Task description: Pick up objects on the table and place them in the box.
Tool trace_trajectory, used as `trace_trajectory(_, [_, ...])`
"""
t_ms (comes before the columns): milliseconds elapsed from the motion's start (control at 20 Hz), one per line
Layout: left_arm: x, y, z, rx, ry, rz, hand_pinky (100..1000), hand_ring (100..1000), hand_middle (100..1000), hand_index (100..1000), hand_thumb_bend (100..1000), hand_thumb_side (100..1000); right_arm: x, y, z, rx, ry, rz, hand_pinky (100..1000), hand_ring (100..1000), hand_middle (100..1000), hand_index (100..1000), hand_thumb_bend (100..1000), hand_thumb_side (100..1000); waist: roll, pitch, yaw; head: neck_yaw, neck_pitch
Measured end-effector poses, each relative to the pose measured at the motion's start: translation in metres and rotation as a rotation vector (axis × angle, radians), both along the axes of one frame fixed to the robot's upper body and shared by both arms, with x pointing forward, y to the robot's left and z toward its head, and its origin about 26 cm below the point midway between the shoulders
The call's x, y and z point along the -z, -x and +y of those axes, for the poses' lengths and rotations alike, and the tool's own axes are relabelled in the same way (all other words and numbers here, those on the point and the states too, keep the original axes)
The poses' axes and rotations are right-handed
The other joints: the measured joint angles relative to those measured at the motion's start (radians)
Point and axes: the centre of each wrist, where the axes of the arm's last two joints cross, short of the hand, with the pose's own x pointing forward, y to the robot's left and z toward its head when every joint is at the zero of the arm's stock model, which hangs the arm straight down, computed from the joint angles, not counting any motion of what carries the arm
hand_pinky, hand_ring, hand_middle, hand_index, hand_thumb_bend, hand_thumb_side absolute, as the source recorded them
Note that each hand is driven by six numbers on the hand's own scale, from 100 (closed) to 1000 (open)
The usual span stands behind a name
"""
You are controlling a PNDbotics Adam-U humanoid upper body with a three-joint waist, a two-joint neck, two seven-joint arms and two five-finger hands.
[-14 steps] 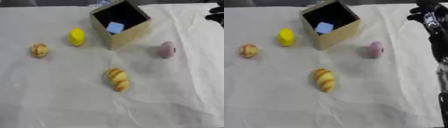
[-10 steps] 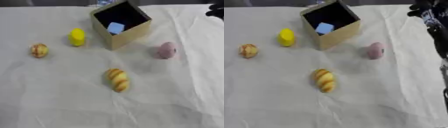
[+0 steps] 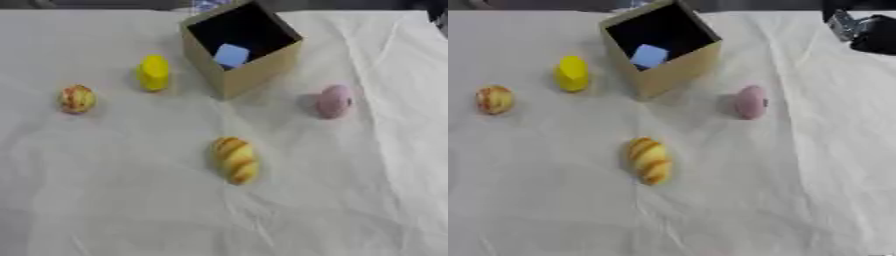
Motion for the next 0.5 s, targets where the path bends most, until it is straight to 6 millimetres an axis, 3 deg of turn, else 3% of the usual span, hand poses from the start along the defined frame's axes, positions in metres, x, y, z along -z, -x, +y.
trace_trajectory(100, [0.000, 0.000, 0.000, 0.005, -0.006, 0.003, 837, 637, 626, 806, 215, 742, -0.008, -0.003, -0.006, -0.002, 0.094, 0.012, 896, 830, 776, 849, 100, 549, -0.003, 0.004, 0.001, 0.000, 0.000])
trace_trajectory(500, [-0.002, 0.000, 0.000, 0.012, -0.024, 0.009, 838, 636, 626, 806, 207, 748, -0.017, -0.024, -0.014, -0.006, 0.332, 0.077, 895, 849, 791, 853, 100, 605, -0.008, 0.017, 0.010, 0.001, -0.006])
